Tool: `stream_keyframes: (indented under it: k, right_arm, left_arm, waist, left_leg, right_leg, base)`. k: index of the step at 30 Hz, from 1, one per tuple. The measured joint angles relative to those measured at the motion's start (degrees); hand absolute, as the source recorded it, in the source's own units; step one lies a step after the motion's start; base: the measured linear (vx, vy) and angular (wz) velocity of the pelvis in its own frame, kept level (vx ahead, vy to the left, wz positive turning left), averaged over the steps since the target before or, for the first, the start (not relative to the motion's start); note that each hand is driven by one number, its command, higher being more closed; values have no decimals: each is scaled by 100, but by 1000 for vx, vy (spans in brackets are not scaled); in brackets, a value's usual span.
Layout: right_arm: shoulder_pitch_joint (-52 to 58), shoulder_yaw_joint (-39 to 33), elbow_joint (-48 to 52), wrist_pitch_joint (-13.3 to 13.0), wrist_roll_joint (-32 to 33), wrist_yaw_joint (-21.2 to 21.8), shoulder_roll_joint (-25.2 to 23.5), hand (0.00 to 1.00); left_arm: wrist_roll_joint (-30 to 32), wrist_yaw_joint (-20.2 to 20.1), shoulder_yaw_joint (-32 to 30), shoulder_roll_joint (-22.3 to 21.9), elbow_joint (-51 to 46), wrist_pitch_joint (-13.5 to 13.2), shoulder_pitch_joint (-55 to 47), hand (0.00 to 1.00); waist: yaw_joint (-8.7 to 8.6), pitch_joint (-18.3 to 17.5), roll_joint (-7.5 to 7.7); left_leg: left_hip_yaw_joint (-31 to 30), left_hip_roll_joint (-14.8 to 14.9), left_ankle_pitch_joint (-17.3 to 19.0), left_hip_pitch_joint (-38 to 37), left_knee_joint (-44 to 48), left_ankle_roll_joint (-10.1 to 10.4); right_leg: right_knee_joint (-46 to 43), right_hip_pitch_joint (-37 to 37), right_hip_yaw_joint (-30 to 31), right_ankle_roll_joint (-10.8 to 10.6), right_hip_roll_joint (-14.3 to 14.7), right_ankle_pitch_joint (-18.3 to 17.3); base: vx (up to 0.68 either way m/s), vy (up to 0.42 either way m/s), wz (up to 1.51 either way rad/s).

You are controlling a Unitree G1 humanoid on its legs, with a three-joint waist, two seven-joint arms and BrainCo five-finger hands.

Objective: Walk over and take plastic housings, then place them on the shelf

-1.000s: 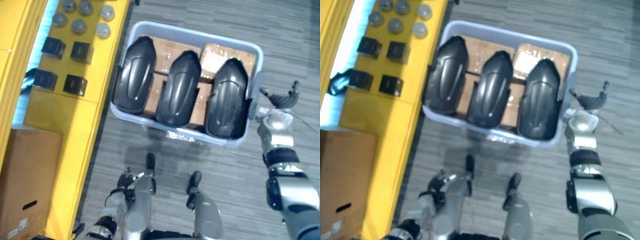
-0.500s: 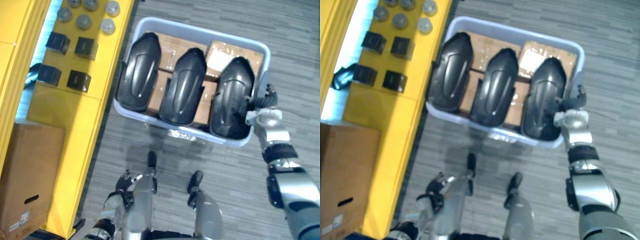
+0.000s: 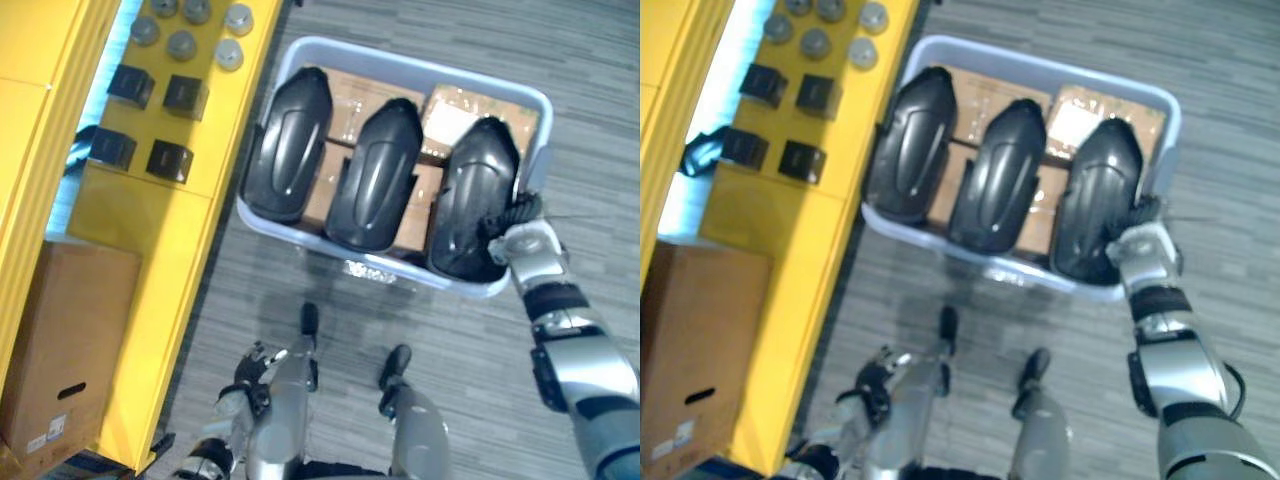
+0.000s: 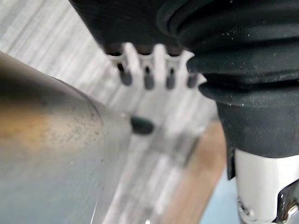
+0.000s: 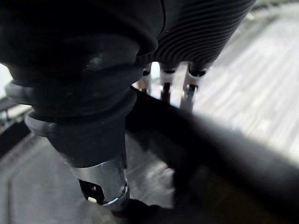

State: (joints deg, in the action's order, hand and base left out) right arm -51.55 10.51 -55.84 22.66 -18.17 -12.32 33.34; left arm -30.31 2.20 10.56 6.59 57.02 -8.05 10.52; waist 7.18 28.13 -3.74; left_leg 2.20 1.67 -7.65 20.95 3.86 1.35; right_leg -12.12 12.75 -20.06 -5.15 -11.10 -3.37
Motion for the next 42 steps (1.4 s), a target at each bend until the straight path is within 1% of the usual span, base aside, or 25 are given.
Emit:
stream_keyframes:
  k: [1, 4, 8, 10, 13, 15, 17, 21, 22, 23, 25, 28, 30, 33, 34, 36, 38, 39, 40, 41, 42]
  right_arm:
    - [-14, 2, -92, 20, -175, 52, 55, 100]
    - [-124, 112, -306, 31, -484, 131, 83, 100]
    - [-137, 131, -430, 1, -561, 39, 161, 100]
    - [-137, 147, -509, -50, -552, -140, 179, 100]
    - [-133, 262, -548, -231, -504, -430, 179, 100]
    - [-134, 279, -547, -298, -483, -563, 179, 100]
    - [-133, 375, -531, -438, -384, -854, 180, 100]
    - [-133, 372, -344, -573, -384, -1224, 181, 100]
    - [-133, 372, -262, -667, -386, -1341, 181, 100]
    - [-133, 374, -221, -695, -387, -1394, 181, 100]
    - [-131, 373, -65, -820, -391, -1626, 183, 100]
    - [-113, 368, 192, -903, -391, -1839, 203, 100]
    - [-53, 364, 374, -912, -393, -1898, 203, 100]
    - [23, 347, 593, -926, -394, -1910, 203, 100]
    - [143, 299, 767, -930, -394, -1968, 203, 100]
    - [298, 181, 927, -934, -392, -2036, 194, 100]
    - [651, -67, 1389, -957, -386, -2197, 191, 100]
    - [773, -159, 1540, -987, -386, -2270, 190, 100]
    - [1039, -330, 1843, -1064, -387, -2431, 164, 100]
    - [1186, -418, 2006, -1090, -388, -2513, 138, 100]
    - [1459, -596, 2336, -1140, -392, -2654, -6, 100]
  left_arm:
    - [-35, 1, 74, -10, 1, 6, -5, 0]
    - [-77, -4, 116, -13, -1, 6, -59, 0]
    - [-88, -13, 197, -31, -6, 36, -68, 0]
    - [-111, -14, 197, -37, -14, 49, -77, 0]
    - [-119, -12, 193, -33, -37, 54, -108, 0]
    - [-123, -5, 191, -32, -70, 54, -125, 0]
    - [-125, 1, 186, -29, -179, 51, -169, 0]
    - [-135, 38, 172, -32, -207, 34, -175, 0]
    - [-137, 79, 166, -32, -210, 25, -181, 0]
    - [-137, 105, 157, -33, -213, 16, -189, 0]
    - [-142, 155, 87, -31, -271, -91, -272, 0]
    - [-320, 157, -87, -24, -431, -180, -379, 0]
    - [-348, 162, -164, -10, -438, -188, -396, 0]
    - [-347, 187, -325, 17, -559, -230, -455, 0]
    - [-345, 244, -329, 58, -717, -348, -528, 0]
    - [-337, 361, -375, 98, -930, -443, -616, 0]
    - [-170, 909, -640, 159, -1434, -657, -777, 0]
    - [-58, 1082, -745, 174, -1613, -687, -814, 0]
    - [165, 1468, -949, 209, -2027, -774, -889, 0]
    - [238, 1635, -1058, 214, -2250, -819, -918, 0]
    - [410, 1913, -1286, 241, -2774, -880, -1010, 0]
  waist:
    - [3, -23, -36]
    - [48, -49, -77]
    - [49, -107, -172]
    - [61, -110, -177]
    - [107, -110, -177]
    - [116, -110, -177]
    - [123, -110, -177]
    - [134, -110, -177]
    - [134, -110, -176]
    - [135, -109, -175]
    - [133, -105, -168]
    - [122, -95, -150]
    - [125, -81, -125]
    - [125, -44, -19]
    - [116, -9, 42]
    - [117, 13, 97]
    - [118, 8, 184]
    - [115, 12, 201]
    - [111, -5, 236]
    - [95, -27, 265]
    - [58, -90, 338]
  left_leg:
    - [-35, -17, -47, -7, -59, -4]
    - [-55, -35, -124, -94, -208, 2]
    - [-160, -77, -231, -97, -346, -8]
    - [-185, -75, -272, -96, -394, 2]
    - [-183, -64, -299, -100, -436, 16]
    - [-181, -62, -299, -101, -436, 16]
    - [-179, -60, -318, -102, -436, 17]
    - [-171, -55, -323, -121, -438, 15]
    - [-165, -54, -322, -154, -446, 15]
    - [-161, -54, -322, -182, -461, 15]
    - [-150, -46, -330, -321, -535, 24]
    - [-146, -30, -332, -418, -574, 27]
    - [-137, -17, -381, -544, -695, 34]
    - [-113, -1, -442, -683, -839, 40]
    - [-102, 2, -443, -734, -839, 42]
    - [-76, -1, -442, -822, -840, 42]
    - [-44, -3, -439, -961, -844, 45]
    - [-44, -3, -437, -1006, -845, 47]
    - [-38, -3, -429, -1087, -849, 53]
    - [-38, -3, -415, -1116, -849, 65]
    - [-27, 1, -380, -1177, -852, 64]
  right_leg:
    - [-39, 0, -31, -1, -18, -33]
    - [-72, -4, -45, -2, -39, -49]
    - [-103, 2, -171, -9, -76, -72]
    - [-124, 17, -188, -13, -82, -86]
    - [-136, 43, -186, -11, -84, -87]
    - [-138, 46, -184, -11, -85, -87]
    - [-140, 46, -184, -11, -85, -87]
    - [-150, 39, -179, -11, -85, -87]
    - [-150, 14, -175, -11, -85, -87]
    - [-152, -6, -171, -11, -85, -87]
    - [-153, -102, -170, -8, -84, -89]
    - [-144, -189, -170, -7, -73, -113]
    - [-134, -258, -170, -4, -62, -117]
    - [-124, -318, -161, -4, -47, -118]
    - [-104, -393, -163, -5, -46, -117]
    - [-76, -489, -171, -6, -47, -117]
    - [-17, -643, -172, -9, -44, -115]
    - [-7, -696, -177, -9, -43, -115]
    - [16, -791, -179, -10, -38, -114]
    - [46, -836, -184, -14, -33, -115]
    - [123, -921, -188, -32, -12, -109]
  base:
    - [0, -10, 23]
    - [5, -7, 6]
    - [4, -8, 12]
    - [6, -21, 12]
    - [5, -24, -1]
    - [12, -31, -1]
    - [19, -31, 0]
    - [15, -26, -1]
    - [14, -32, -3]
    - [13, -31, -3]
    - [12, -30, -3]
    - [0, -33, -1]
    - [9, -42, -2]
    - [11, -34, -3]
    - [19, -36, 0]
    - [0, 0, 0]
    - [0, 0, 0]
    - [0, 0, 0]
    - [0, 0, 0]
    - [0, 0, 0]
    - [-8, -27, -4]
